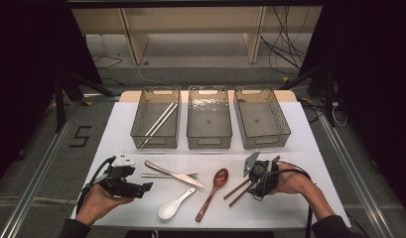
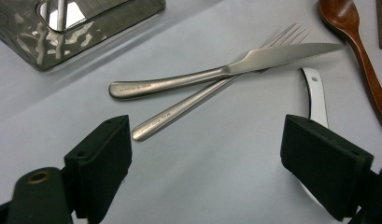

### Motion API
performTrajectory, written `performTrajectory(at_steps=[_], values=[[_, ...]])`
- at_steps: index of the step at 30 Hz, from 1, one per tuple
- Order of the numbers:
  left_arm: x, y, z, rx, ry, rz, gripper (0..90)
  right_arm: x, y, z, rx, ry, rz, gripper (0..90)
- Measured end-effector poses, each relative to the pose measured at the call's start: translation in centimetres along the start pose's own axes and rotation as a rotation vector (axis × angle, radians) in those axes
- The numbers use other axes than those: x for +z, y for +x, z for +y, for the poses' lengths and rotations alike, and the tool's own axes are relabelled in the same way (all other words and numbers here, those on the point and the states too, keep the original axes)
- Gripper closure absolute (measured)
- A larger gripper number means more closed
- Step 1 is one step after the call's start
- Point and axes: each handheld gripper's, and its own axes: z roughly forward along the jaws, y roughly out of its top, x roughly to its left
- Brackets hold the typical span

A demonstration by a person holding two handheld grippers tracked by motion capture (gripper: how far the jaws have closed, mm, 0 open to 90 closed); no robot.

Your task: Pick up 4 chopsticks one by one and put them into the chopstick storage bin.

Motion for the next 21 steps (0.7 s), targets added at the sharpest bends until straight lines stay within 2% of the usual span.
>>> performTrajectory(at_steps=[6,10,12,21], values=[[0.06,-0.01,0.01,0.001,-0.002,-0.003,16.0,0.23,-0.16,0.15,-0.008,0.012,0.005,47.2],[0.05,-0.03,0.01,0.003,-0.002,-0.003,16.0,0.40,-0.17,0.31,0.006,0.027,0.018,48.1],[0.04,-0.06,0.01,0.000,-0.006,-0.003,16.0,0.60,-0.27,0.26,-0.017,0.024,0.009,48.6],[-0.05,-0.06,0.03,0.007,-0.010,-0.006,16.0,0.66,-0.08,0.28,-0.018,0.055,0.034,52.0]])
